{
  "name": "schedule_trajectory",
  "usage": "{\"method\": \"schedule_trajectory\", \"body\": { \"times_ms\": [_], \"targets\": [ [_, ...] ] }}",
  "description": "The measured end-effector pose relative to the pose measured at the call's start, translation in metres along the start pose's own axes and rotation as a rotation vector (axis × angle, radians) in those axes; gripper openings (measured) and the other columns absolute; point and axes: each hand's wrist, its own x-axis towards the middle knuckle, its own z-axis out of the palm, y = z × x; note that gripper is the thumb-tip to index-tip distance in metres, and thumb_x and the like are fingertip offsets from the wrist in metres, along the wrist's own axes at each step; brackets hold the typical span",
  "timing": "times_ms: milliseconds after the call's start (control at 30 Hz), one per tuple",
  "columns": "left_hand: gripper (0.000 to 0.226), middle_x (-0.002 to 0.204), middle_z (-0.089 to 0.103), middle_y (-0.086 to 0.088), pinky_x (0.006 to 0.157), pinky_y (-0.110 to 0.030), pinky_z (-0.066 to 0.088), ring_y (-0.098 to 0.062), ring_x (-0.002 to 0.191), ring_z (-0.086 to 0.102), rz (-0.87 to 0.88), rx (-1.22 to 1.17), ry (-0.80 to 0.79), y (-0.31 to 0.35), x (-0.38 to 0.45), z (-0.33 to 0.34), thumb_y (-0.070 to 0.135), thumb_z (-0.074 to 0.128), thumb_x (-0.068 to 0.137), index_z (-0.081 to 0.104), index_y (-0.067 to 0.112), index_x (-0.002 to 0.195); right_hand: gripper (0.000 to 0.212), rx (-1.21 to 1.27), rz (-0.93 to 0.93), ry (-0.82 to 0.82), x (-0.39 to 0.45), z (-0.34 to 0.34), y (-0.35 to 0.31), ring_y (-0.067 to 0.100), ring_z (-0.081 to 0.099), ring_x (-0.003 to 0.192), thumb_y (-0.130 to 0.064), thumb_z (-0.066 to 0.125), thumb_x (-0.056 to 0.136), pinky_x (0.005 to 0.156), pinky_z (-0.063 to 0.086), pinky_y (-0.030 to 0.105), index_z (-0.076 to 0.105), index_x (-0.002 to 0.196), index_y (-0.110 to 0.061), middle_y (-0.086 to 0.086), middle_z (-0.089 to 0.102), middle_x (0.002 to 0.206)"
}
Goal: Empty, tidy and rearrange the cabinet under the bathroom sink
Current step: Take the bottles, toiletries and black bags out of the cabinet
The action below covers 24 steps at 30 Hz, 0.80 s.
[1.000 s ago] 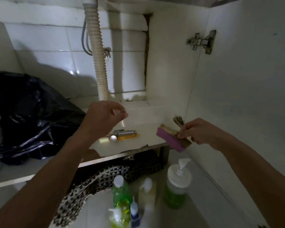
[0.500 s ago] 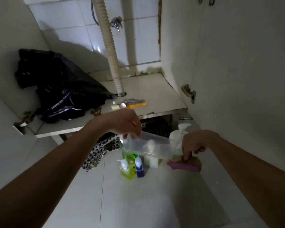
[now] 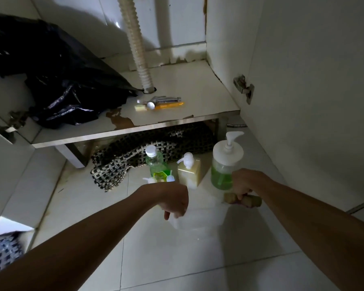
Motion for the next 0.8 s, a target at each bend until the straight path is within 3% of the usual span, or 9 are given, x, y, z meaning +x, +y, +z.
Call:
{"method": "schedule_trajectory", "body": {
  "times_ms": [67,167,300,467,600,700,800],
  "targets": [
    [0.022,0.088,0.071,0.000,0.076,-0.021,0.051,-0.026,0.076,0.073,-0.001,-0.038,0.046,-0.005,0.002,0.007,0.006,0.052,0.085,0.071,0.007,0.097,0.040,0.033,0.018,0.037,0.003,0.009,0.001,0.022,0.054,0.086,-0.017,0.067,0.080,0.077,0.048,0.031,0.056,0.117,-0.008,0.006,0.053,0.096],
    [0.023,0.091,0.072,-0.003,0.065,-0.018,0.050,-0.024,0.072,0.072,-0.006,-0.060,0.116,-0.012,0.004,0.022,0.006,0.051,0.085,0.071,0.009,0.095,0.032,0.039,0.038,0.096,0.008,0.017,0.001,0.021,0.054,0.085,-0.015,0.063,0.080,0.073,0.046,0.030,0.057,0.110,-0.010,0.005,0.051,0.092],
    [0.026,0.106,0.071,0.000,0.082,-0.030,0.054,-0.019,0.097,0.066,-0.015,-0.023,0.220,-0.019,0.010,0.052,0.010,0.055,0.082,0.073,0.018,0.098,0.013,0.056,0.061,0.101,0.014,0.024,-0.005,0.021,0.057,0.082,-0.017,0.063,0.080,0.071,0.047,0.029,0.053,0.084,-0.011,0.002,0.048,0.072],
    [0.031,0.122,0.061,-0.003,0.088,-0.031,0.046,-0.025,0.111,0.059,-0.070,0.043,0.168,-0.020,0.018,0.085,0.016,0.054,0.087,0.065,0.023,0.115,0.017,0.049,0.060,0.092,0.015,0.033,-0.013,0.021,0.056,0.084,-0.026,0.061,0.082,0.070,0.044,0.028,0.054,0.089,-0.012,0.002,0.051,0.079],
    [0.033,0.127,0.055,-0.008,0.089,-0.033,0.044,-0.029,0.114,0.057,-0.105,0.085,0.124,-0.025,0.022,0.103,0.018,0.054,0.090,0.060,0.022,0.123,0.029,0.074,0.053,0.097,0.010,0.039,-0.015,0.021,0.052,0.082,-0.042,0.053,0.087,0.071,0.041,0.028,0.049,0.081,-0.014,0.000,0.045,0.072],
    [0.035,0.130,0.053,-0.009,0.094,-0.035,0.044,-0.029,0.117,0.055,-0.115,0.104,0.082,-0.029,0.023,0.114,0.018,0.053,0.091,0.057,0.022,0.126,0.033,0.092,0.042,0.096,0.009,0.039,-0.016,0.021,0.054,0.083,-0.048,0.052,0.086,0.071,0.043,0.029,0.054,0.089,-0.016,0.000,0.050,0.076],
    [0.039,0.134,0.051,-0.010,0.096,-0.035,0.043,-0.030,0.120,0.053,-0.117,0.100,0.046,-0.034,0.022,0.119,0.020,0.054,0.091,0.055,0.023,0.130,0.014,0.053,0.007,0.089,0.007,0.036,-0.021,0.019,0.052,0.081,-0.028,0.051,0.089,0.071,0.044,0.029,0.053,0.091,-0.014,-0.001,0.048,0.076]
  ]
}}
